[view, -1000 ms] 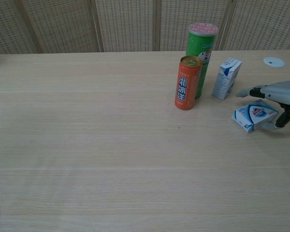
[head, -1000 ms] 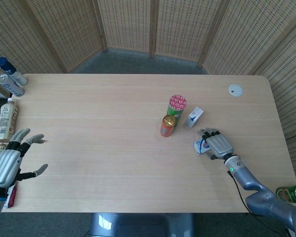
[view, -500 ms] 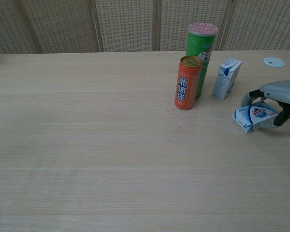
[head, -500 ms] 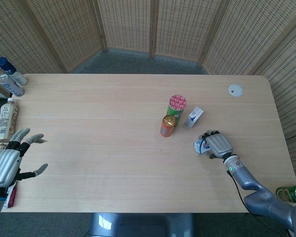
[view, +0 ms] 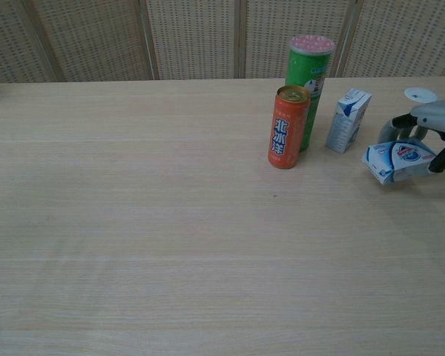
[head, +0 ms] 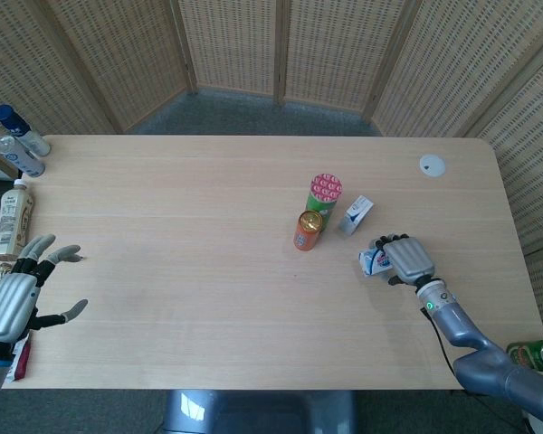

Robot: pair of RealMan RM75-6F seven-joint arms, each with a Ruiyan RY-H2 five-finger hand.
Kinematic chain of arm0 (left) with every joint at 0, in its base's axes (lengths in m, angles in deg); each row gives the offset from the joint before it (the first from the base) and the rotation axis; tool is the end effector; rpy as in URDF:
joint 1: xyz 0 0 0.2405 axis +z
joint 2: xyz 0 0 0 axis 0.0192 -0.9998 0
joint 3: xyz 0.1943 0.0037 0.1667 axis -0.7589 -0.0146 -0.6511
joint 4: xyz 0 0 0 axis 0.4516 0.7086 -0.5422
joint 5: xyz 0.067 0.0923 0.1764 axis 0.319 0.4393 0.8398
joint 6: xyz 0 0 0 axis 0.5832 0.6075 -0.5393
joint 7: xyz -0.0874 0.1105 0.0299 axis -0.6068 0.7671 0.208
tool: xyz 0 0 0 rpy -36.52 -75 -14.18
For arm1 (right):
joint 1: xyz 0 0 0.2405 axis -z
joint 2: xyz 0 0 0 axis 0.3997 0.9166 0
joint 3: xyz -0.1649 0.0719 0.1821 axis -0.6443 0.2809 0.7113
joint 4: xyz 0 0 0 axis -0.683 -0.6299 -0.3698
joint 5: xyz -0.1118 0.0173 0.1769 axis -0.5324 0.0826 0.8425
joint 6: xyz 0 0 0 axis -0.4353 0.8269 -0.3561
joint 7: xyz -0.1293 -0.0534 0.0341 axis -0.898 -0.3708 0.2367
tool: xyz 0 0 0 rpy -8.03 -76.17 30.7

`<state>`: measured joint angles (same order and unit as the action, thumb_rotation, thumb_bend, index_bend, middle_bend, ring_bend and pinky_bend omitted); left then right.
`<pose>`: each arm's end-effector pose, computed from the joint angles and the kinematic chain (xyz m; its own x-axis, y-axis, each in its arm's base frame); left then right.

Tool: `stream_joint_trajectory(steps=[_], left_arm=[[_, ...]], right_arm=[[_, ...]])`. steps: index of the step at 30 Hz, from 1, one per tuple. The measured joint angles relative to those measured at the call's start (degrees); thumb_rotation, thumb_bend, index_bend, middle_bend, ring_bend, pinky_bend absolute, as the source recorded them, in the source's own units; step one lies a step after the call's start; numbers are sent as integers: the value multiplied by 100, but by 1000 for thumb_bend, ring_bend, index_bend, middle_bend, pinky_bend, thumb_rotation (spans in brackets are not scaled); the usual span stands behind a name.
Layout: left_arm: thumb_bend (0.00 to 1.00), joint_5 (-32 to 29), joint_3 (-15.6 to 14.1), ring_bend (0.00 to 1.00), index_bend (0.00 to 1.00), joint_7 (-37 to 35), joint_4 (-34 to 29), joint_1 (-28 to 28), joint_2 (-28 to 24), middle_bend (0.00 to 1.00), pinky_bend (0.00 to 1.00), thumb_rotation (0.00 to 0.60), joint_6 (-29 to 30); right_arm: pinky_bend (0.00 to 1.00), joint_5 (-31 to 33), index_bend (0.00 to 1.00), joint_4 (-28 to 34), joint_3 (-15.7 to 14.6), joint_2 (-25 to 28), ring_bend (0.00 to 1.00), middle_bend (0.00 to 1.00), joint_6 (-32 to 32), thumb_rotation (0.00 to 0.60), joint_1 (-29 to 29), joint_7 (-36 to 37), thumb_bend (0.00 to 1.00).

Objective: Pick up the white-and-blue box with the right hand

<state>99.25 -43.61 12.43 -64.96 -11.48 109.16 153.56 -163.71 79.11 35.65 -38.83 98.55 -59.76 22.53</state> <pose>-0.2583 0.2001 0.1552 0.1193 0.0819 0.9895 0.9814 -0.1604 -0.1050 -0.2773 -0.3570 0.0315 0.5532 -0.3165 0.7706 -0.8293 -0.2961 0.4738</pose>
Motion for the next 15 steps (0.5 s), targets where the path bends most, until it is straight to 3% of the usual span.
stream_joint_trajectory(steps=[15], left_arm=[[270, 77, -32, 83, 183, 17, 50, 13, 65, 329, 0, 566, 44]], right_arm=[[327, 358, 445, 1737, 845, 1295, 282, 577, 1281, 600, 310, -145, 382]])
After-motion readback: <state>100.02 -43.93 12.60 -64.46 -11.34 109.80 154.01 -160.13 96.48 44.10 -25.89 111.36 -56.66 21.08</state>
